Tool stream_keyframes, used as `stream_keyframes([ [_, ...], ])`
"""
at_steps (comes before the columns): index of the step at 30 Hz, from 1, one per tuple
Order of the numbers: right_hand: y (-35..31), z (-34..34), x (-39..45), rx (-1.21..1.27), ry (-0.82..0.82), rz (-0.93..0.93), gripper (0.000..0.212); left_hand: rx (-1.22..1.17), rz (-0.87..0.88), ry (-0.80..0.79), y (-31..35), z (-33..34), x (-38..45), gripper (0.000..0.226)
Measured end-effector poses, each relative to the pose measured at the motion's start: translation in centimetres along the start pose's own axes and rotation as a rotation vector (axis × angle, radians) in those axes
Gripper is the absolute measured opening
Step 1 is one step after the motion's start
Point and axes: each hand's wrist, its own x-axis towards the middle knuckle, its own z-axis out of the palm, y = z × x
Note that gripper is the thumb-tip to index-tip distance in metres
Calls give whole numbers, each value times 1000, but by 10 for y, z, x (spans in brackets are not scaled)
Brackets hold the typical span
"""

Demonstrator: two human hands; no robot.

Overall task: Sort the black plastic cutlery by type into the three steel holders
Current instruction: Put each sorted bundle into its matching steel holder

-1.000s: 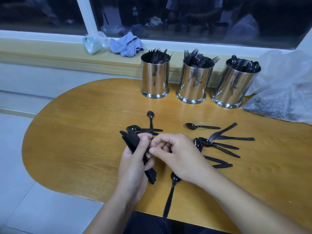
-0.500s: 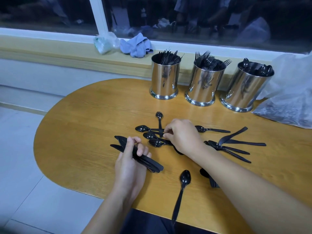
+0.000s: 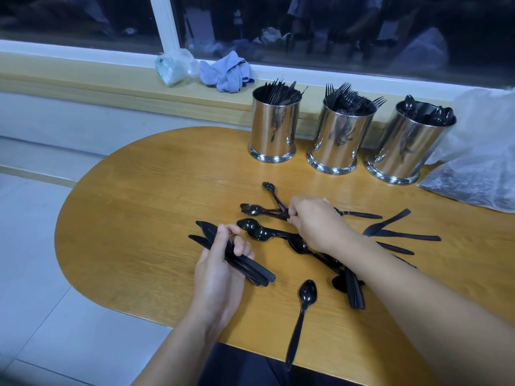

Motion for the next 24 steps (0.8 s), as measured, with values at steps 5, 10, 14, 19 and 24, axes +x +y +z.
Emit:
stream_keyframes([
  [5,13,-7,-2,120,-79,44,14,-3,5,-7,0,0,-2,29],
  [10,18,-16,-13,113,-66,17,24,6,11,-5,1,0,-2,30],
  [14,24,-30,-27,47,9,-1,21,15,34,14,-1,-1,-2,31],
  [19,32,-43,-69,180,174,0,15,31,42,18,2,1,-3,31],
  [24,40,-35,-137,350,384,167,14,236,126,-37,11,19,-8,37],
])
